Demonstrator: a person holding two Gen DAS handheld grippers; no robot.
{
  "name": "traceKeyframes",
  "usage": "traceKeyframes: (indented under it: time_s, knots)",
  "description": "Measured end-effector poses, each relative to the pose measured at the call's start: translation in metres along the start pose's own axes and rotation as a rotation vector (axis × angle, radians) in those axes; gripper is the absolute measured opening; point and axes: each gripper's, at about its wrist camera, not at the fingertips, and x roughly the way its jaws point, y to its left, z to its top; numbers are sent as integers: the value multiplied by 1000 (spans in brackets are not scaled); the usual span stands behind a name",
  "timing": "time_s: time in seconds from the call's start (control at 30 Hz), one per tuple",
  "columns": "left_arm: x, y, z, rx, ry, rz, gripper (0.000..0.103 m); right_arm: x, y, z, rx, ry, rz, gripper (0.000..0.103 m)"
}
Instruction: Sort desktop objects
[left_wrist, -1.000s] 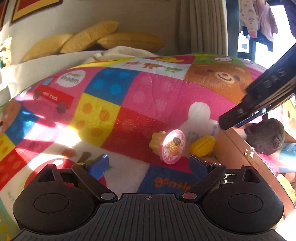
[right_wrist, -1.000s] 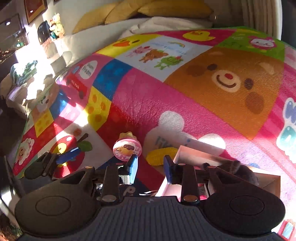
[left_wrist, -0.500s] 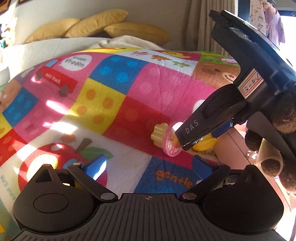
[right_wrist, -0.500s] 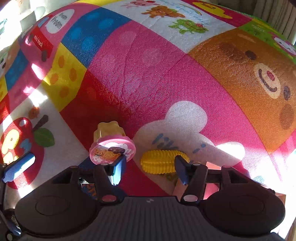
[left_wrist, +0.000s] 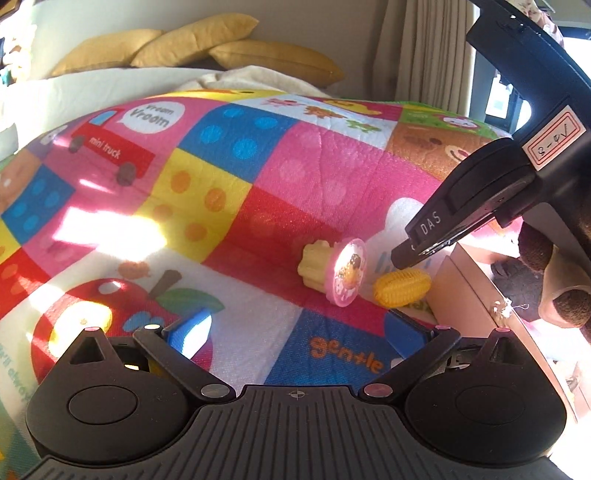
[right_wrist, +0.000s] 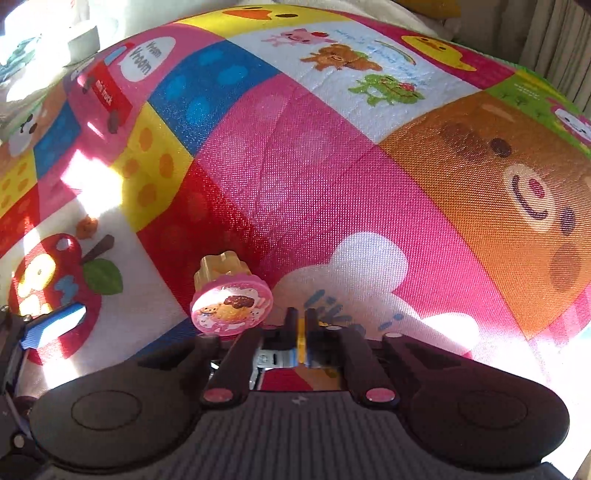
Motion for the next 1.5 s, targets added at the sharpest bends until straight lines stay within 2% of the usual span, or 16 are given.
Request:
traceKeyframes:
  time_s: [0.1,0.17,0.23,0.27,0.3,0.4,0.5,0.67,0.7,0.73,0.9,1.07,1.17,1.27,1.4,1.5]
  knots:
    - [0,0,0,1,-3,1,102,-5,-4,-5,-11,-12,25,2]
    - [0,0,0,-1,0,-1,102,-7,-9,-7,-23,-11,42,8]
    - [1,0,0,-2,4,-3,102,4,1,0,-60,-11,47,34]
    - [1,0,0,0,7,-6,102,4,3,-1,-78,-9,40,40]
    - [1,0,0,4,9,-9,102,11,7,-1,-105,-1,29,44]
    - [1,-2,0,12,15,-17,102,22,12,-2,-141,35,28,46]
    - [2,-1,-1,9,23,-26,102,31,14,-2,-145,52,30,56]
    - [3,0,-1,5,37,-43,102,35,22,-4,-218,33,-6,55]
    - [4,0,-1,8,42,-49,103,34,23,-5,-237,22,-21,46]
    - [4,0,-1,12,44,-51,103,33,24,-6,-255,16,-30,41]
    - [3,0,-1,7,40,-45,103,21,23,-10,-263,-30,-45,32]
    - [1,-3,-2,27,31,-49,103,5,14,-4,-209,-65,-23,32]
    - [-1,-6,-3,44,24,-48,103,-20,3,-3,-135,-94,42,32]
    - [-1,-7,-3,52,21,-42,103,-63,-2,-26,-103,-160,126,32]
    - [-3,-9,-4,60,13,-31,103,-129,-21,-70,-63,-240,268,32]
    - [-5,-12,-5,79,1,-19,103,-169,-34,-121,-70,-272,310,32]
